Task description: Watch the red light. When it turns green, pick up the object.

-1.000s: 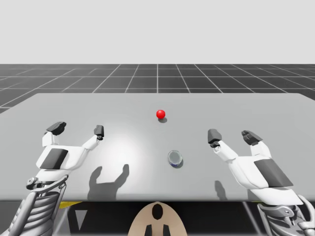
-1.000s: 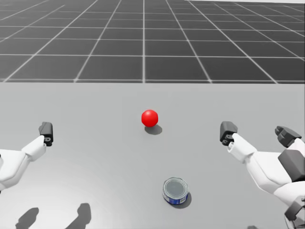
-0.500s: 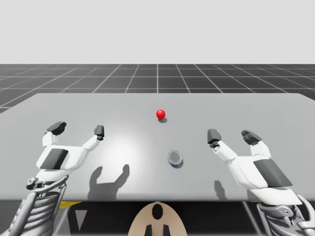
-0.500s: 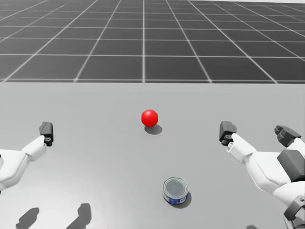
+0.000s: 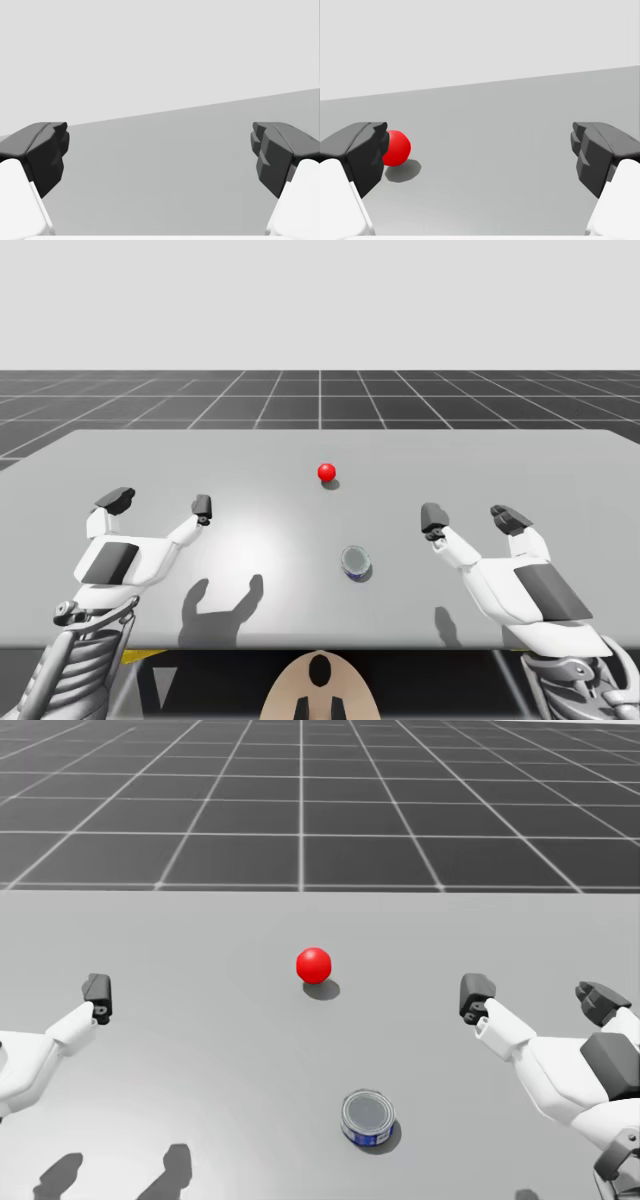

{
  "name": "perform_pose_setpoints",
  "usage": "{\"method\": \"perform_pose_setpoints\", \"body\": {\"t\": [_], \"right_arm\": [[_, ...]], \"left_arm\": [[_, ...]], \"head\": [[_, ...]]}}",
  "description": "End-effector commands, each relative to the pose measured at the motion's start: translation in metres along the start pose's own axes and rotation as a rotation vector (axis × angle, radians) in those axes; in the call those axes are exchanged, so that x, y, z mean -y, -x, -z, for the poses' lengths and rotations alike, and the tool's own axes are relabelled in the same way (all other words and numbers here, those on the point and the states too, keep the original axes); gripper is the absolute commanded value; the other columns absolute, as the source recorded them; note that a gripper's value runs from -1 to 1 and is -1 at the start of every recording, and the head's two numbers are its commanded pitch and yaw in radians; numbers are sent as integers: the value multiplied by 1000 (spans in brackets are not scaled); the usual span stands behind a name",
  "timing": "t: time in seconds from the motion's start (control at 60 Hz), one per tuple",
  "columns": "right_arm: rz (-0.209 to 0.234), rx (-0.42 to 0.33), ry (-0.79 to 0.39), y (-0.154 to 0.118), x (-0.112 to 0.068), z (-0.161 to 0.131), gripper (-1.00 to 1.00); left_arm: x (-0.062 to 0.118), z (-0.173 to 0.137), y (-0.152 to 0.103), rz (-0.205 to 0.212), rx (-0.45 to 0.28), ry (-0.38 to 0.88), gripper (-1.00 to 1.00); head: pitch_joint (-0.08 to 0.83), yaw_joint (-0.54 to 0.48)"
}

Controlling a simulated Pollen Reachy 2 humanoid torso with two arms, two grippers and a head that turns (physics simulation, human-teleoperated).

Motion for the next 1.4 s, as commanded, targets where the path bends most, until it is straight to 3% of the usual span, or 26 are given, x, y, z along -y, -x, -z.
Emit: {"method": "perform_pose_setpoints", "body": {"t": [0.017,1.4], "right_arm": [[20,-1,4,2,-2,0,-1000],[13,-2,5,2,-3,-1,-1000]], "left_arm": [[0,0,0,3,-1,3,-1000],[3,-2,2,25,3,18,-1000]], "head": [[447,-41],[456,-32]]}}
